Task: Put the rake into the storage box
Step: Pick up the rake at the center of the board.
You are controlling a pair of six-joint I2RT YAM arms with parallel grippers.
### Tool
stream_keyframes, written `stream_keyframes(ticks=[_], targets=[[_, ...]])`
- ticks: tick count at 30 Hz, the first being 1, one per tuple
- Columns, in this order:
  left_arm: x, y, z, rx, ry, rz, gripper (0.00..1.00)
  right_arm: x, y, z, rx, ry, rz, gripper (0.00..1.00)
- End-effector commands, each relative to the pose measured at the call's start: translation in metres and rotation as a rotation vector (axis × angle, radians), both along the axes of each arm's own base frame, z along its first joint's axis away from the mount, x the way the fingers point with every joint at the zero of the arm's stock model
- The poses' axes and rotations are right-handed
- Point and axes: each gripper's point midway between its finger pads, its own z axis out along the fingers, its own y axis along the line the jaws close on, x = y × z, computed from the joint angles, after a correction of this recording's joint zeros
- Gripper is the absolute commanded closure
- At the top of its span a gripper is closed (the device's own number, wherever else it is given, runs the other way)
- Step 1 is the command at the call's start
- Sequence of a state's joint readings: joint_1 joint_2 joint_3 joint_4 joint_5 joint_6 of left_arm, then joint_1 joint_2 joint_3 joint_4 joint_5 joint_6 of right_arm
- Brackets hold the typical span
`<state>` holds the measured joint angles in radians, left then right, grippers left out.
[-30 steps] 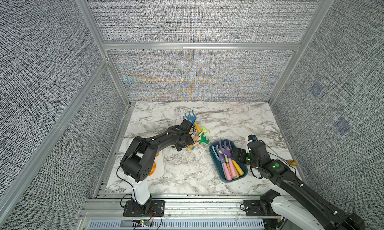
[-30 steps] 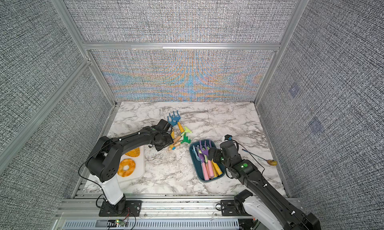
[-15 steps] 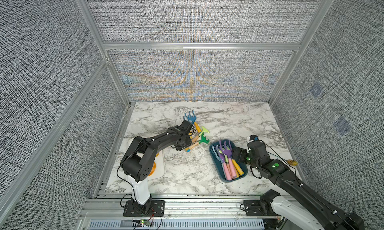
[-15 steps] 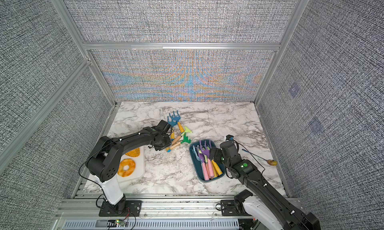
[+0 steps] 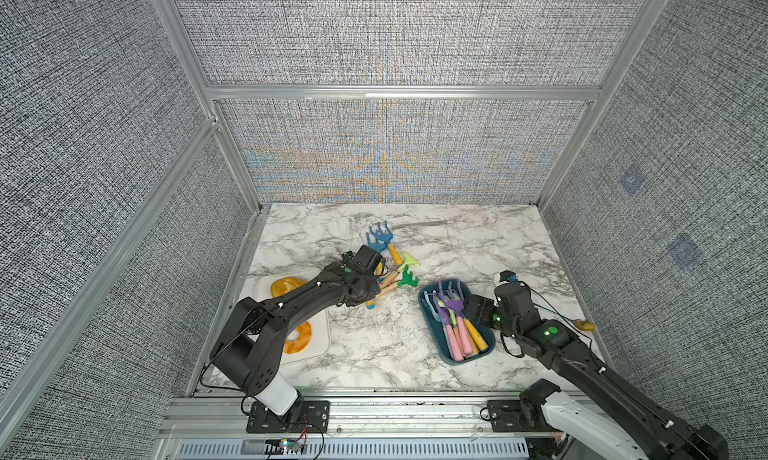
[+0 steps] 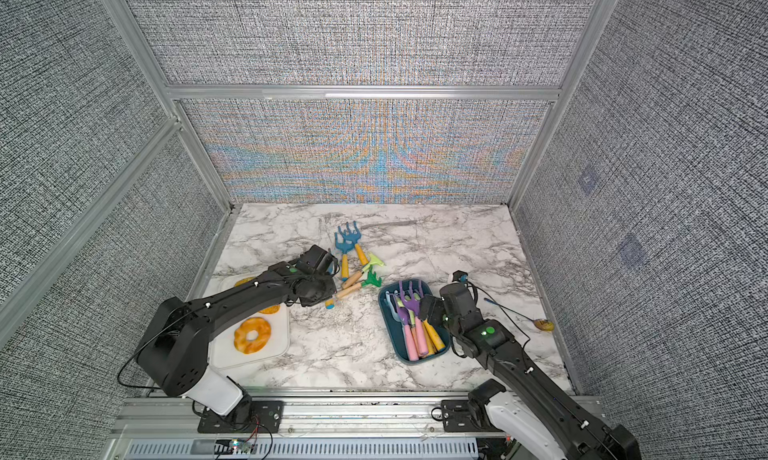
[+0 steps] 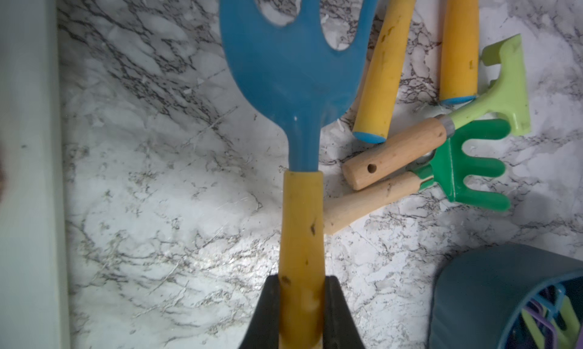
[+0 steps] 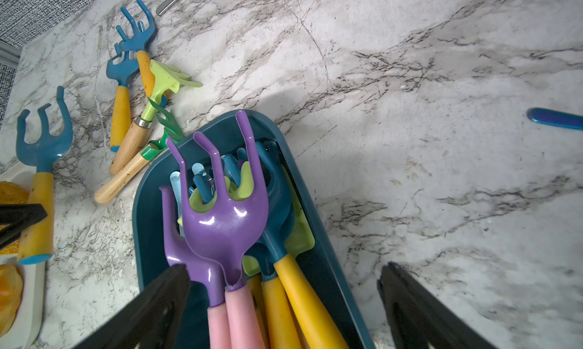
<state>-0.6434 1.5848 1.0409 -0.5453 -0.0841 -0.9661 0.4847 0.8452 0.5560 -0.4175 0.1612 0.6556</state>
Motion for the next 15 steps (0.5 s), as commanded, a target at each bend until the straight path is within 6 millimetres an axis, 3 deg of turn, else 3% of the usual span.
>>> stream_keyframes(ticks=[1,9,15], targets=[[-0.002,0.007,0.002,0.026,-0.015,0.0,1.0,0.001,0.001,0.0,0.01,-0.003,-0.007,0.01],[-0.024,-0.007,0.028,0.021,-0.084,-0.087,1.0,0.003,0.0,0.005,0.021,-0.018,-0.017,0.01],[-0.06,-0.048,0.051,-0.036,-0.165,-0.18,1.0,0.013,-0.005,0.01,0.022,-0.028,-0.04,0.01]])
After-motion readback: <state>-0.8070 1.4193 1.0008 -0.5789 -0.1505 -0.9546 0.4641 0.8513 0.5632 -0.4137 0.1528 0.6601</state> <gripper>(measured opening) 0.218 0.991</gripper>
